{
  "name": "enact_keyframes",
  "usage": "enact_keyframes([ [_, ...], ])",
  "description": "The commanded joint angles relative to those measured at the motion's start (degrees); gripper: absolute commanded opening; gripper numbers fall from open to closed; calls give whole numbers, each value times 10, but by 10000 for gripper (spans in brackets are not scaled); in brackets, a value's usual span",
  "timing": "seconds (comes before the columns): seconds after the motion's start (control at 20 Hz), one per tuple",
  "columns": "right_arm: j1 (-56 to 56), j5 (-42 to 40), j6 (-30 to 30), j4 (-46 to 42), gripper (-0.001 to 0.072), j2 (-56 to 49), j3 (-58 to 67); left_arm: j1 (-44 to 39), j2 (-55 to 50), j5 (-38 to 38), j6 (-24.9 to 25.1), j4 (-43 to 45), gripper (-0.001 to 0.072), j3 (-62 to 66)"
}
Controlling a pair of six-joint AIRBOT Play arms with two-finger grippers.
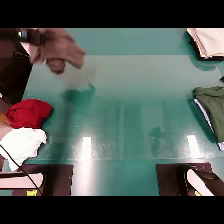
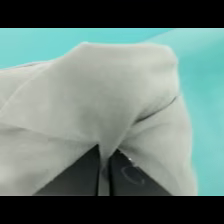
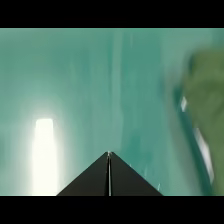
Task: Fold the shirts.
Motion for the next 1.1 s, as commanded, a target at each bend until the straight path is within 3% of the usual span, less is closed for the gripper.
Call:
enact_keyframes([
  [0.0,0,-22,0,-1,19,0,77,-81,54,-110,151,-222,26,63],
  [0.15,0,-18,0,0,19,0,117,-170,50,-149,186,-182,27,50],
  [0.4,0,12,-1,0,20,0,134,-268,-27,-148,183,-137,27,-74],
  [0.45,0,24,-3,0,20,0,134,-276,-47,-140,168,-137,62,-97],
  [0.55,0,36,-3,-1,19,0,134,-278,-82,-129,101,-109,637,-121],
  [0.6,0,38,-3,-2,20,0,134,-273,-91,-137,50,-70,665,-121],
  [0.7,0,37,-7,-2,19,0,134,-245,-90,-176,0,-17,665,-121],
  [0.85,0,34,-7,-2,19,-1,134,-179,-87,-221,-25,-57,665,-156],
  [1.05,0,33,-7,-2,19,-4,133,-123,-73,-129,-14,-135,665,-318],
])
